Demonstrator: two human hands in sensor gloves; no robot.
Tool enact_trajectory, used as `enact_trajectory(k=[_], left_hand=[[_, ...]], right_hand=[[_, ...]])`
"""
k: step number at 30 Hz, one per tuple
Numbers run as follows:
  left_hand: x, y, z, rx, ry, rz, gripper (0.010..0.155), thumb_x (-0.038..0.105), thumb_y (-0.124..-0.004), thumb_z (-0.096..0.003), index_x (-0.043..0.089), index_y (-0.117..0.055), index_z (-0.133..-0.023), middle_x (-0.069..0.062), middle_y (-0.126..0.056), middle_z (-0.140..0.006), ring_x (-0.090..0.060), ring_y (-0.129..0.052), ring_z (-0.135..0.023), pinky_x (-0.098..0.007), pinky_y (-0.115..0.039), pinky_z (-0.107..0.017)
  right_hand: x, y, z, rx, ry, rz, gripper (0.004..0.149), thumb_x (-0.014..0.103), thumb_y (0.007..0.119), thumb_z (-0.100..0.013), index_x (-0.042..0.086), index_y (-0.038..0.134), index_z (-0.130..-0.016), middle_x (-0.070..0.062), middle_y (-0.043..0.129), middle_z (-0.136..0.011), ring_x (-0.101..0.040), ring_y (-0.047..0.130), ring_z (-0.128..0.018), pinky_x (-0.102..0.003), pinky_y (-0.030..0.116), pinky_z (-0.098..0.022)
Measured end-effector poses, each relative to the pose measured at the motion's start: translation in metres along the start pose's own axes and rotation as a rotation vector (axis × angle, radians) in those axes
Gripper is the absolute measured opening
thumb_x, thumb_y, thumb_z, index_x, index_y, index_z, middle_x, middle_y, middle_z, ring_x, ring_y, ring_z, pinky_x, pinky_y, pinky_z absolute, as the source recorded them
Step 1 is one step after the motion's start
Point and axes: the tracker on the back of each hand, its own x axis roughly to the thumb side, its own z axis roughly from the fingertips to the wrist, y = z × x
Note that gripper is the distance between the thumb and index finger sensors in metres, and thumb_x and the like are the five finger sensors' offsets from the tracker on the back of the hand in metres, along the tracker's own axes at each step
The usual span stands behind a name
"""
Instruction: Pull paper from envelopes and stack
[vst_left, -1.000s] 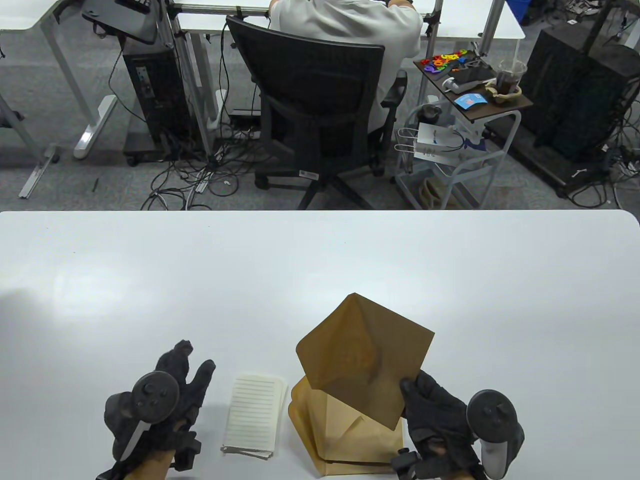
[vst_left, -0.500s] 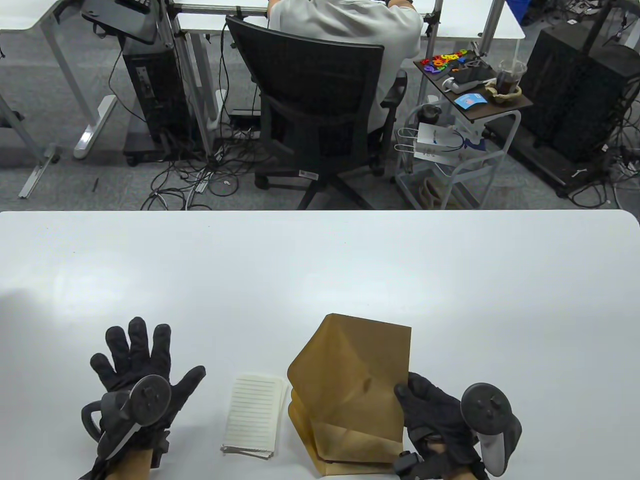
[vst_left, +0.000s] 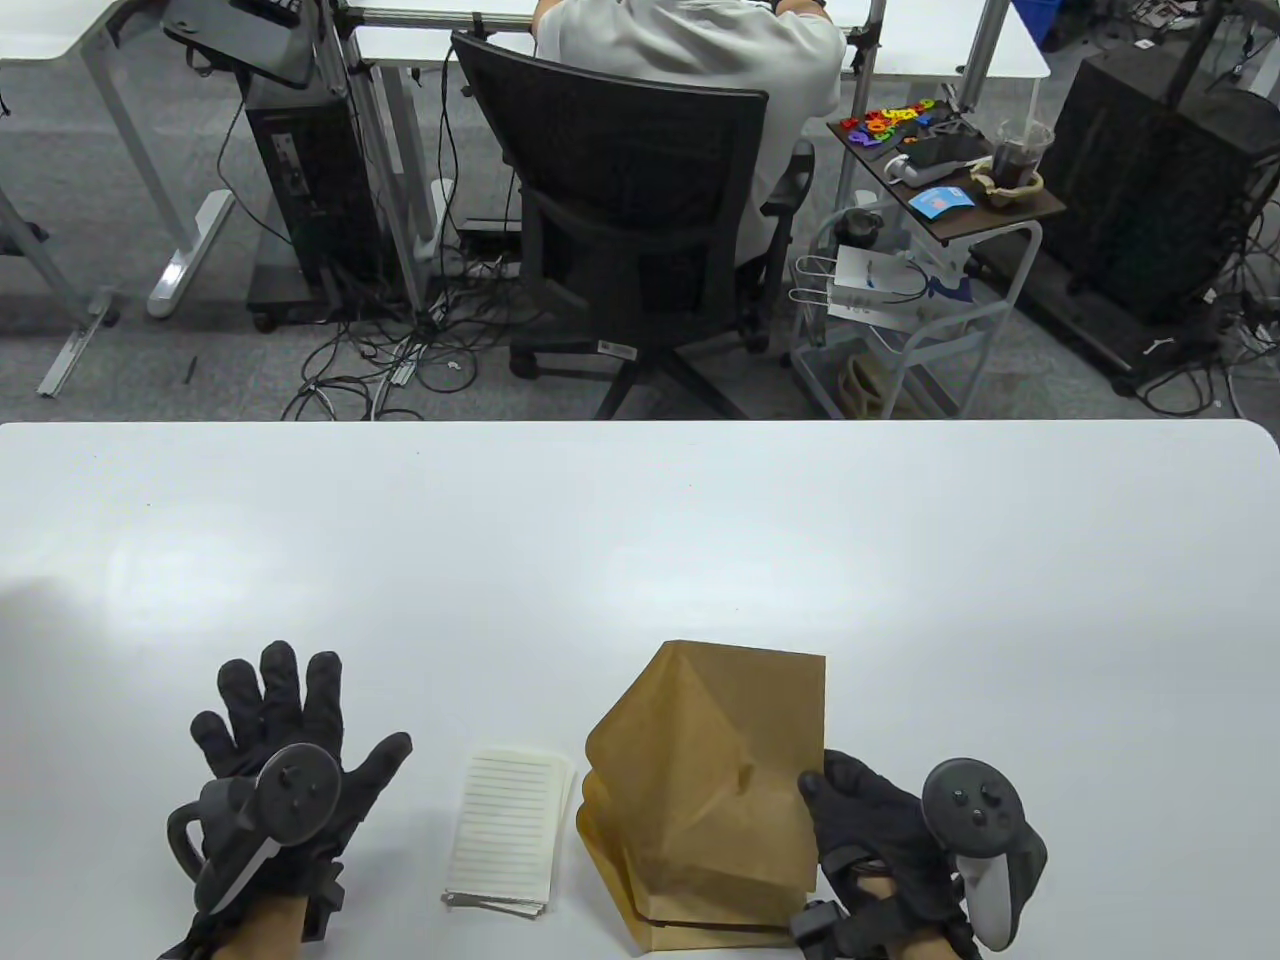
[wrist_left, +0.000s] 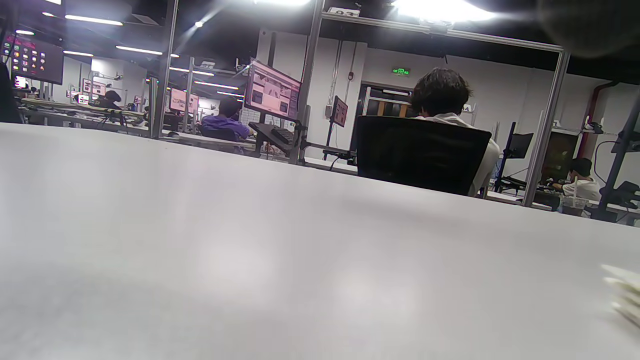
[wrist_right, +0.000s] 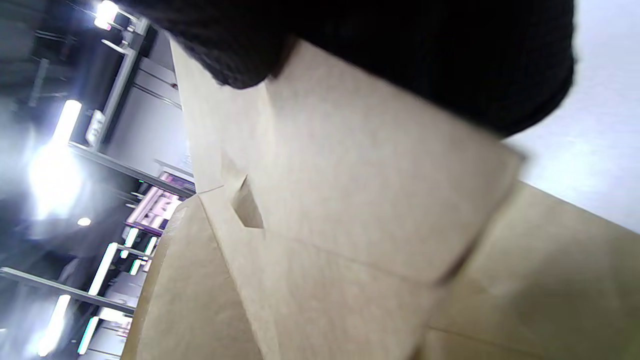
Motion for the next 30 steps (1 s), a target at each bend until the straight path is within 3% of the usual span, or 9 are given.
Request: enact_trajectory(k=[7, 19, 24, 30], left_hand=[[0.0, -0.001, 0.0, -0.002, 0.003, 0.011, 0.102, 0.082, -0.068, -0.0438, 0.03, -0.025, -0.12, -0.005, -0.017, -0.125, -0.046, -0.013, -0.116, -0.074, -0.023, -0.075], [0.002, -0.003, -0.001, -0.032, 0.008, 0.018, 0.102, 0.082, -0.068, -0.0442, 0.029, -0.026, -0.12, -0.005, -0.019, -0.125, -0.046, -0.014, -0.117, -0.073, -0.024, -0.076], [0.004, -0.006, -0.001, -0.046, 0.009, 0.016, 0.103, 0.082, -0.068, -0.0443, 0.028, -0.024, -0.12, -0.005, -0.02, -0.125, -0.047, -0.015, -0.116, -0.073, -0.025, -0.076], [0.003, -0.006, -0.001, -0.071, 0.035, 0.05, 0.103, 0.083, -0.068, -0.0439, 0.029, -0.025, -0.12, -0.005, -0.022, -0.125, -0.049, -0.018, -0.116, -0.075, -0.028, -0.075]], right_hand=[[-0.01, 0.009, -0.007, 0.061, 0.114, 0.015, 0.045, 0.031, 0.083, -0.041, 0.008, 0.087, -0.08, -0.013, 0.108, -0.051, -0.026, 0.112, -0.027, -0.046, 0.091, -0.027], [-0.012, 0.024, -0.008, 0.015, 0.112, 0.207, 0.049, 0.033, 0.087, -0.04, 0.003, 0.086, -0.079, -0.013, 0.111, -0.043, -0.023, 0.113, -0.019, -0.044, 0.093, -0.022], [-0.005, 0.017, -0.003, -0.076, 0.07, 0.286, 0.057, 0.037, 0.085, -0.041, 0.004, 0.08, -0.086, -0.018, 0.107, -0.056, -0.033, 0.111, -0.033, -0.052, 0.088, -0.031], [0.007, -0.007, 0.007, -0.353, -0.045, 0.4, 0.065, 0.044, 0.082, -0.042, 0.005, 0.074, -0.092, -0.023, 0.1, -0.07, -0.041, 0.106, -0.049, -0.058, 0.082, -0.041]])
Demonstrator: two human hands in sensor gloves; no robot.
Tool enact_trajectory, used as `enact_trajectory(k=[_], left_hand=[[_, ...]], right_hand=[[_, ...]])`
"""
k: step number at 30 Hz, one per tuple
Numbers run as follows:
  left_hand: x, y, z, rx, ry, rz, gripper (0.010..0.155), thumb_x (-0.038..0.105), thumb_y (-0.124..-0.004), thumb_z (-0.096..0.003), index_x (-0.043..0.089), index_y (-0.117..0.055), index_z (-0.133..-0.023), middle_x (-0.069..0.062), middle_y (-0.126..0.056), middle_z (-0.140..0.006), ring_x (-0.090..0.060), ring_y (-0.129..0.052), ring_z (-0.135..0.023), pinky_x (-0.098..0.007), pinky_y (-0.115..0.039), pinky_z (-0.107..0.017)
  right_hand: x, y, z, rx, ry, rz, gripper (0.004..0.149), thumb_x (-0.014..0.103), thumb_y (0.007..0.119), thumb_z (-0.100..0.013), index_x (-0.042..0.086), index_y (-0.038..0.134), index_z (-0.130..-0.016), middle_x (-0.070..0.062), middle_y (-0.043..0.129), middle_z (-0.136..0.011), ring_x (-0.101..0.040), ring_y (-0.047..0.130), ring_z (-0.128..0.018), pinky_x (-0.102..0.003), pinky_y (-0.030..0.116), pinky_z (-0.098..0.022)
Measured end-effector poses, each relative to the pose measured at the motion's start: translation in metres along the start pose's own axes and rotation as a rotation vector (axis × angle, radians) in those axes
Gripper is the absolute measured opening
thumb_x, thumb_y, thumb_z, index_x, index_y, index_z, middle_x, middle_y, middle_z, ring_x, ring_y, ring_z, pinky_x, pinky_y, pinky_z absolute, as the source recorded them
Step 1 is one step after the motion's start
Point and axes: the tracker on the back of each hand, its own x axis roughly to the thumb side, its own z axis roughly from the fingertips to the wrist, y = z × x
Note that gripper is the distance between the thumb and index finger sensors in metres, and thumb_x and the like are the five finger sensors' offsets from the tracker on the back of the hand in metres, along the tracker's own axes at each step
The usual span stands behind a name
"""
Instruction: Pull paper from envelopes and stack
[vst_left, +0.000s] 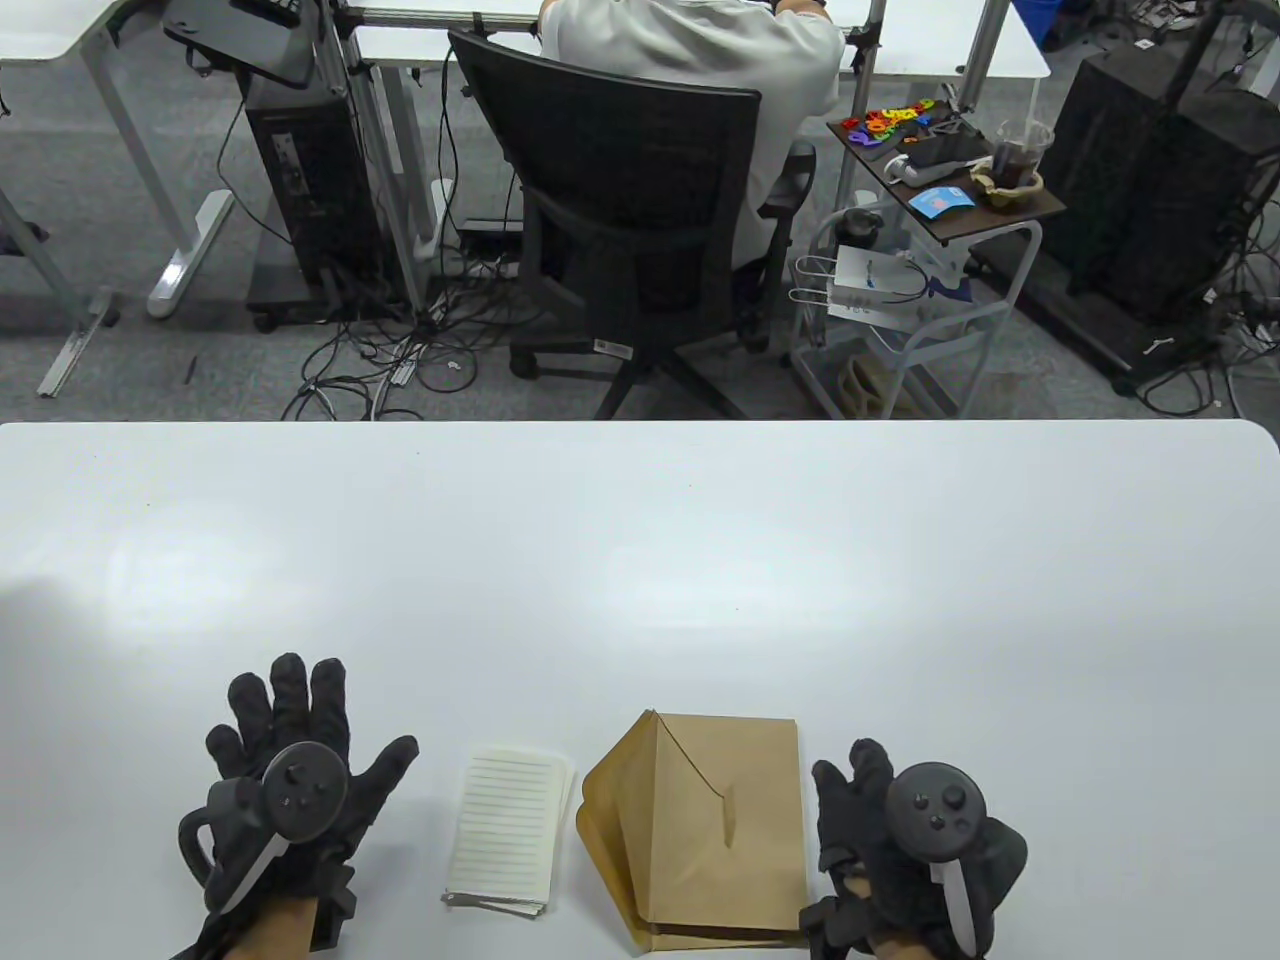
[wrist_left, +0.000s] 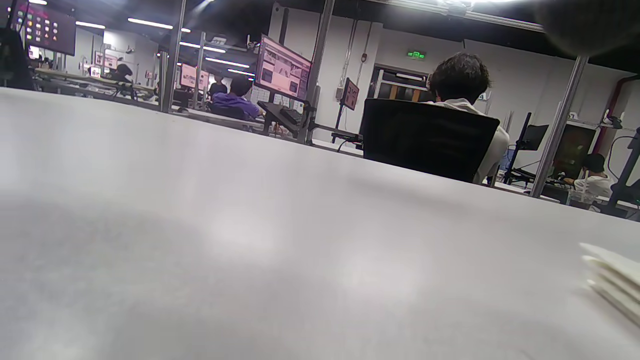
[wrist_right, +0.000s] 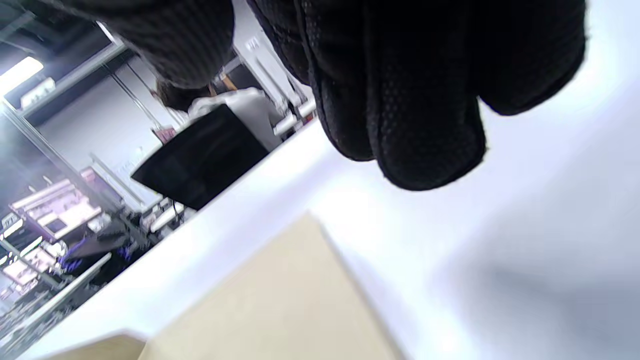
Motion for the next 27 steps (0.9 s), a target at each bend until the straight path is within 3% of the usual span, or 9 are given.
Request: enact_trajectory(k=[4, 5, 7, 11, 12, 14, 17, 19, 27], left_hand=[[0.0, 0.0, 0.0, 0.002, -0.001, -0.012, 0.103, 0.083, -0.067, -0.0437, 0.029, -0.026, -0.121, -0.006, -0.021, -0.126, -0.049, -0.017, -0.116, -0.075, -0.028, -0.075], [0.0, 0.0, -0.001, 0.0, -0.003, -0.01, 0.103, 0.083, -0.068, -0.0437, 0.029, -0.026, -0.121, -0.006, -0.021, -0.126, -0.049, -0.018, -0.116, -0.075, -0.028, -0.075], [0.0, -0.001, -0.001, -0.005, -0.007, -0.011, 0.103, 0.083, -0.068, -0.0438, 0.029, -0.025, -0.121, -0.006, -0.021, -0.125, -0.05, -0.017, -0.116, -0.075, -0.027, -0.075], [0.001, -0.001, -0.001, -0.002, -0.014, -0.02, 0.103, 0.083, -0.068, -0.0438, 0.03, -0.026, -0.121, -0.006, -0.02, -0.125, -0.049, -0.016, -0.116, -0.075, -0.027, -0.075], [0.001, -0.001, -0.002, -0.005, -0.017, -0.022, 0.103, 0.083, -0.068, -0.0437, 0.03, -0.026, -0.121, -0.006, -0.02, -0.125, -0.05, -0.017, -0.116, -0.075, -0.027, -0.075], [0.001, -0.001, -0.002, -0.015, -0.022, -0.026, 0.103, 0.083, -0.067, -0.0436, 0.03, -0.025, -0.121, -0.006, -0.019, -0.125, -0.051, -0.016, -0.115, -0.076, -0.027, -0.074], [0.0, -0.002, -0.003, -0.018, -0.021, -0.018, 0.103, 0.084, -0.067, -0.0435, 0.03, -0.025, -0.121, -0.006, -0.019, -0.125, -0.051, -0.016, -0.115, -0.076, -0.027, -0.074], [0.0, -0.002, -0.003, -0.02, -0.019, -0.02, 0.103, 0.084, -0.067, -0.0435, 0.03, -0.025, -0.121, -0.007, -0.019, -0.125, -0.051, -0.016, -0.115, -0.076, -0.027, -0.074], [-0.001, -0.001, -0.001, -0.012, -0.013, -0.024, 0.103, 0.084, -0.067, -0.0434, 0.03, -0.025, -0.121, -0.006, -0.018, -0.125, -0.051, -0.016, -0.115, -0.076, -0.027, -0.074]], right_hand=[[0.009, -0.016, 0.008, -0.211, -0.169, 0.099, 0.069, 0.049, 0.08, -0.043, 0.01, 0.068, -0.098, -0.021, 0.09, -0.087, -0.044, 0.096, -0.072, -0.064, 0.071, -0.056], [0.011, -0.018, 0.01, -0.237, -0.198, 0.11, 0.071, 0.051, 0.079, -0.043, 0.013, 0.063, -0.101, -0.02, 0.082, -0.095, -0.045, 0.087, -0.083, -0.066, 0.064, -0.062], [0.015, -0.023, 0.014, -0.258, -0.272, 0.136, 0.077, 0.055, 0.078, -0.042, 0.021, 0.052, -0.107, -0.013, 0.056, -0.114, -0.042, 0.053, -0.107, -0.068, 0.039, -0.073], [0.019, -0.026, 0.018, -0.298, -0.327, 0.217, 0.087, 0.063, 0.074, -0.04, 0.031, 0.034, -0.11, -0.001, 0.019, -0.12, -0.035, 0.008, -0.111, -0.065, 0.009, -0.073], [0.018, -0.025, 0.017, -0.291, -0.325, 0.243, 0.081, 0.067, 0.069, -0.048, 0.033, 0.029, -0.11, 0.001, 0.012, -0.119, -0.035, 0.003, -0.11, -0.065, 0.006, -0.072], [0.016, -0.022, 0.012, -0.237, -0.3, 0.272, 0.091, 0.067, 0.072, -0.037, 0.034, 0.027, -0.11, 0.001, 0.011, -0.119, -0.038, 0.003, -0.109, -0.067, 0.007, -0.07], [0.003, -0.006, -0.005, -0.028, -0.161, 0.365, 0.095, 0.07, 0.071, -0.034, 0.034, 0.026, -0.11, -0.002, 0.01, -0.119, -0.042, 0.007, -0.109, -0.069, 0.012, -0.071], [-0.004, -0.002, -0.011, 0.055, -0.112, 0.398, 0.096, 0.07, 0.071, -0.034, 0.033, 0.024, -0.11, -0.002, 0.009, -0.118, -0.042, 0.005, -0.108, -0.068, 0.012, -0.07], [0.002, -0.003, -0.007, -0.013, -0.159, 0.37, 0.095, 0.069, 0.072, -0.034, 0.033, 0.026, -0.11, -0.002, 0.011, -0.118, -0.04, 0.007, -0.109, -0.067, 0.013, -0.072]])
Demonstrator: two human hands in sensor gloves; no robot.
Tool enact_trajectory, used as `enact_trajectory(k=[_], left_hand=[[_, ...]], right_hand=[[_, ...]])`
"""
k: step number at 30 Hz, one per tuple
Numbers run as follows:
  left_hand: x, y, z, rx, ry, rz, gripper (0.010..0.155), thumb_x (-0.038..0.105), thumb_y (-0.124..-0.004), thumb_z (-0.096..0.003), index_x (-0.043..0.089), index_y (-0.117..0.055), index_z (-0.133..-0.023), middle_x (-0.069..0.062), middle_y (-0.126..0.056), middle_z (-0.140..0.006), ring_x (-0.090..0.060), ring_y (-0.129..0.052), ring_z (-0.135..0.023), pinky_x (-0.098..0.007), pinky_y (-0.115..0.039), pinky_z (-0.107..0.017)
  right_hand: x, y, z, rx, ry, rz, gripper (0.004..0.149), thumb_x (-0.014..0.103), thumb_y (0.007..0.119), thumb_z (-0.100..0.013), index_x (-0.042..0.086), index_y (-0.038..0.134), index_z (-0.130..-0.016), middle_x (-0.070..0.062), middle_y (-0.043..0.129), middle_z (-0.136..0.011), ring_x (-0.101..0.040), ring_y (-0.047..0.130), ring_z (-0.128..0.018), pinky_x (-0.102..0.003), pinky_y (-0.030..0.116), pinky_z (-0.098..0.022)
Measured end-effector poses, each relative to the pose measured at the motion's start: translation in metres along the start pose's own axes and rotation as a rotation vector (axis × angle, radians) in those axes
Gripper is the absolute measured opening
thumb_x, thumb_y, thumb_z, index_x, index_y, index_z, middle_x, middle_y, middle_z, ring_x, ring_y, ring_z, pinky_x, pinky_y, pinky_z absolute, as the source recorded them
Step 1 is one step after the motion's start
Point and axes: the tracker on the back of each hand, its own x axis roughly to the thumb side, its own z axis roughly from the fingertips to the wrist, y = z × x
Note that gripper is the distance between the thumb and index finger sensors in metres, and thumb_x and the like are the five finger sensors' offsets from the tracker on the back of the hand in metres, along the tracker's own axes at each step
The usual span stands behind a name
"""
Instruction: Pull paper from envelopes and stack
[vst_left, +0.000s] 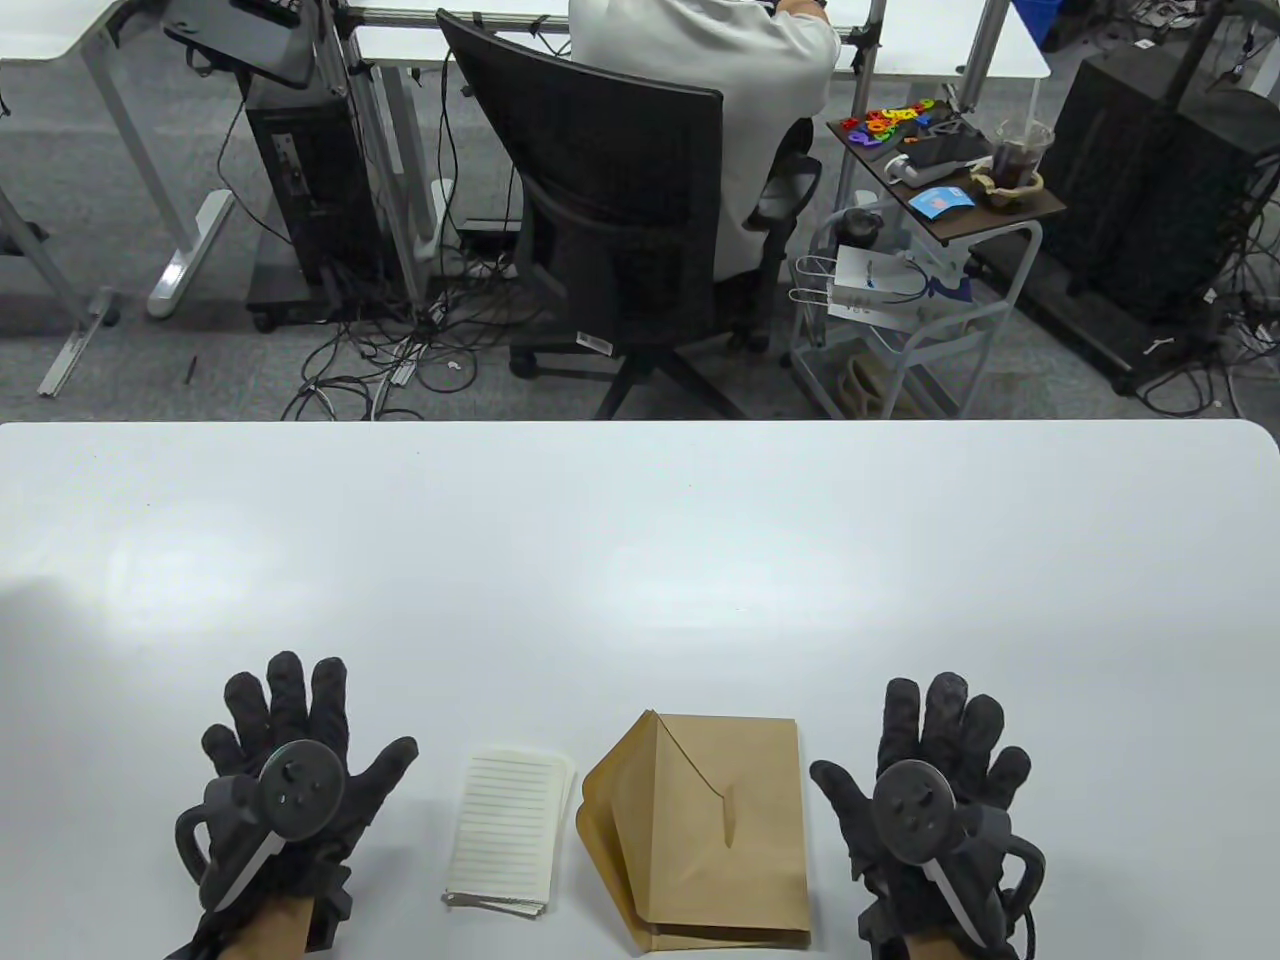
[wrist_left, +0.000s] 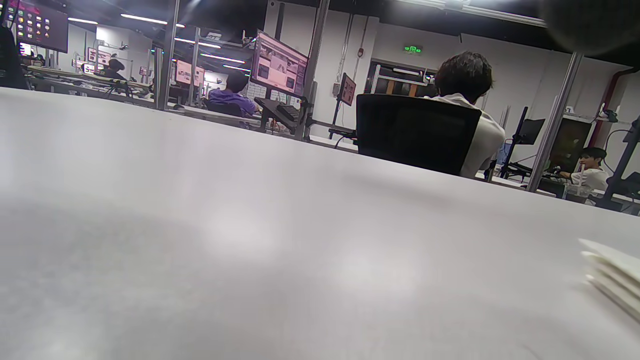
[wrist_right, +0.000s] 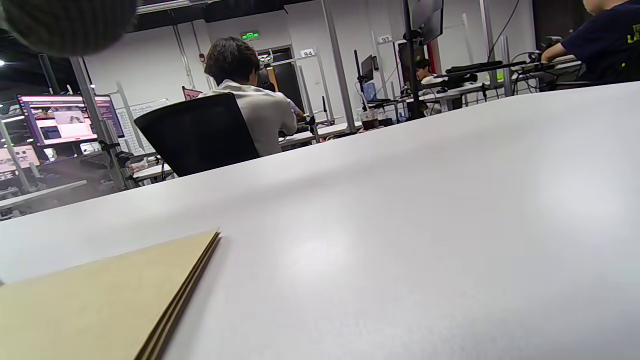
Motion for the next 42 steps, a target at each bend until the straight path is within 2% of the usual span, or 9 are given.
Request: enact_trajectory(k=[16, 42], left_hand=[[0.003, -0.004, -0.003, -0.03, 0.003, -0.022, 0.103, 0.083, -0.067, -0.0439, 0.029, -0.025, -0.121, -0.006, -0.019, -0.125, -0.05, -0.016, -0.115, -0.076, -0.026, -0.074], [0.003, -0.003, -0.002, -0.001, -0.033, -0.01, 0.101, 0.082, -0.067, -0.0443, 0.029, -0.028, -0.121, -0.006, -0.021, -0.125, -0.049, -0.018, -0.116, -0.075, -0.027, -0.075]], right_hand=[[0.006, 0.007, 0.0, 0.055, -0.033, -0.001, 0.093, 0.067, 0.072, -0.036, 0.031, 0.028, -0.11, -0.003, 0.014, -0.118, -0.04, 0.011, -0.109, -0.066, 0.016, -0.073], [0.011, 0.012, 0.002, 0.088, -0.035, 0.001, 0.091, 0.066, 0.071, -0.036, 0.031, 0.029, -0.109, -0.004, 0.018, -0.119, -0.041, 0.018, -0.109, -0.066, 0.02, -0.073]])
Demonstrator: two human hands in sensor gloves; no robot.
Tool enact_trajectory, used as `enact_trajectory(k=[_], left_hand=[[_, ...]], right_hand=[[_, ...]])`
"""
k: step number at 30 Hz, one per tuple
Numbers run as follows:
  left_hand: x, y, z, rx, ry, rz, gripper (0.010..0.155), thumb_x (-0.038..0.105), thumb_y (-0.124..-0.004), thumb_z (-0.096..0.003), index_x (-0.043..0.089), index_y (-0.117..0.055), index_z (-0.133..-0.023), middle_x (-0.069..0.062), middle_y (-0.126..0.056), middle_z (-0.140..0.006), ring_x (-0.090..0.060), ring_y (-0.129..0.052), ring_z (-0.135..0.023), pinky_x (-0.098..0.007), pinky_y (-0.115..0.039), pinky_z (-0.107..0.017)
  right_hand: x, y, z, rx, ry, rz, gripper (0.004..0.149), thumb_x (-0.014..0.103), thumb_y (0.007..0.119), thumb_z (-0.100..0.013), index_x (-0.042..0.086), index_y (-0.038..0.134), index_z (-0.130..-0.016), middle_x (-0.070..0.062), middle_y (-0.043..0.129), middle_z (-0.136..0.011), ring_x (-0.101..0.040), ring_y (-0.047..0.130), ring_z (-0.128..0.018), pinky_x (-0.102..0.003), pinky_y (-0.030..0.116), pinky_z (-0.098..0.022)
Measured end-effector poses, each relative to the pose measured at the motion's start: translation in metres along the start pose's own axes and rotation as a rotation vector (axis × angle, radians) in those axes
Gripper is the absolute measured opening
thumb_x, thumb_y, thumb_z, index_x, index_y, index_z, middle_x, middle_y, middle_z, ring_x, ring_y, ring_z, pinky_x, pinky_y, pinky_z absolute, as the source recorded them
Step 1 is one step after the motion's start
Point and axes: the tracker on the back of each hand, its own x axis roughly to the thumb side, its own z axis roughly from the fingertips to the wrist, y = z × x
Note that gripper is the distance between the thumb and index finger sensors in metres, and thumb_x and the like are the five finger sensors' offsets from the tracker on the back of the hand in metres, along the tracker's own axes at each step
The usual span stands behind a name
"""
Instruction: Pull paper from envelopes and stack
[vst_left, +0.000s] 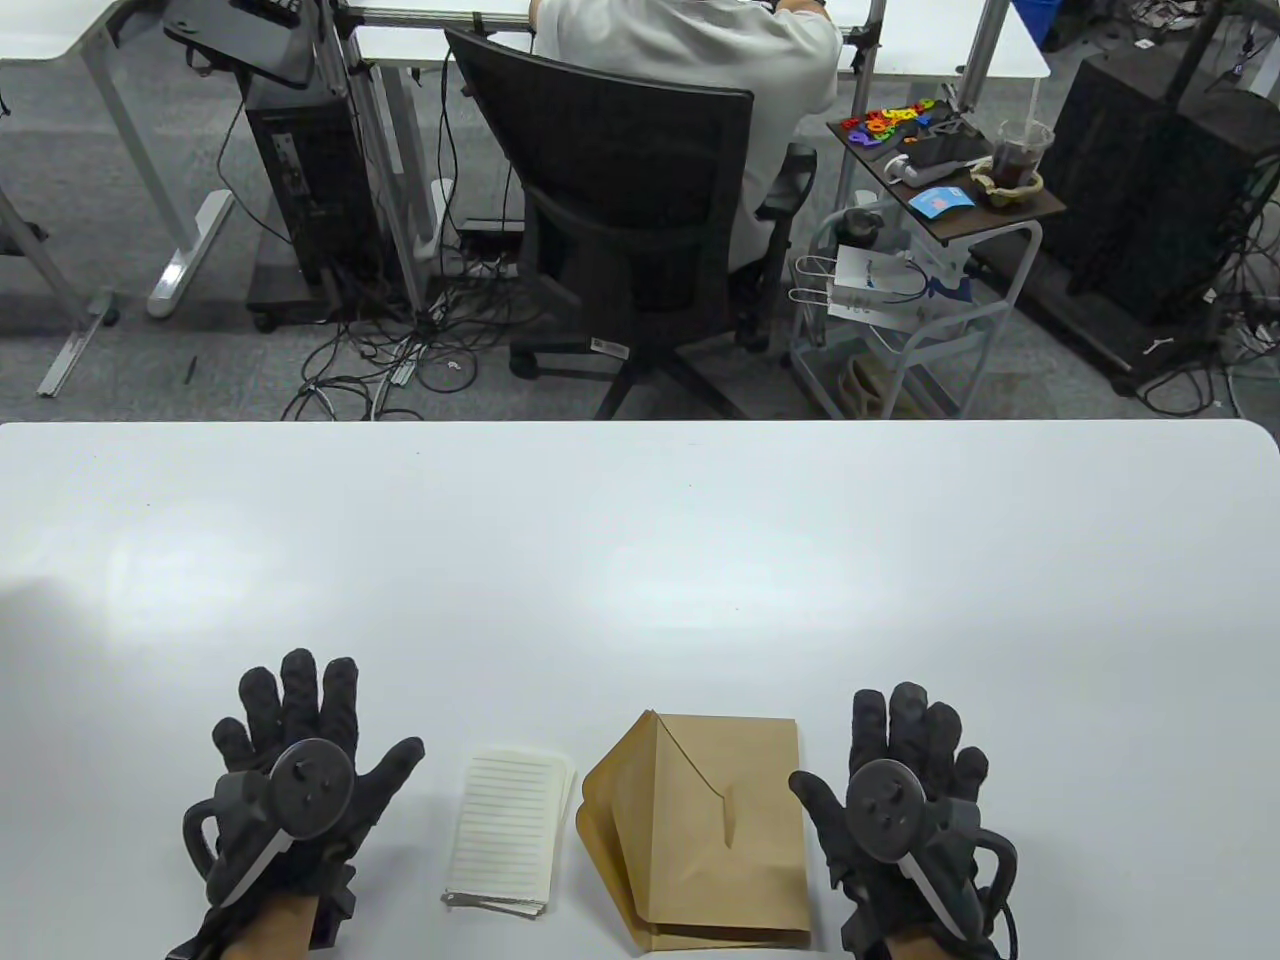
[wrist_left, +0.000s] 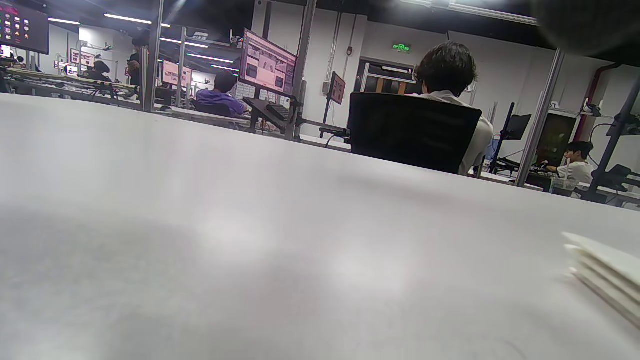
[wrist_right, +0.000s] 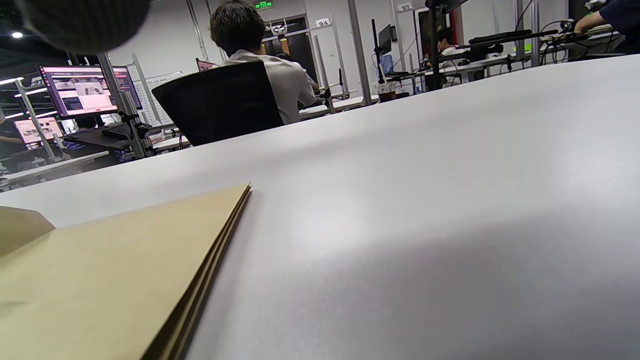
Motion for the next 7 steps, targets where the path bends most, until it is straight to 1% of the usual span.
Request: enact_trajectory(k=[7], left_hand=[[0.0012, -0.0013, 0.0001, -0.002, -0.006, 0.004, 0.101, 0.082, -0.067, -0.0443, 0.029, -0.028, -0.121, -0.005, -0.021, -0.125, -0.049, -0.018, -0.116, -0.075, -0.027, -0.075]], right_hand=[[-0.001, 0.0001, -0.0002, -0.004, 0.003, -0.008, 0.091, 0.066, 0.071, -0.036, 0.031, 0.029, -0.11, -0.004, 0.018, -0.119, -0.041, 0.019, -0.109, -0.066, 0.021, -0.073]])
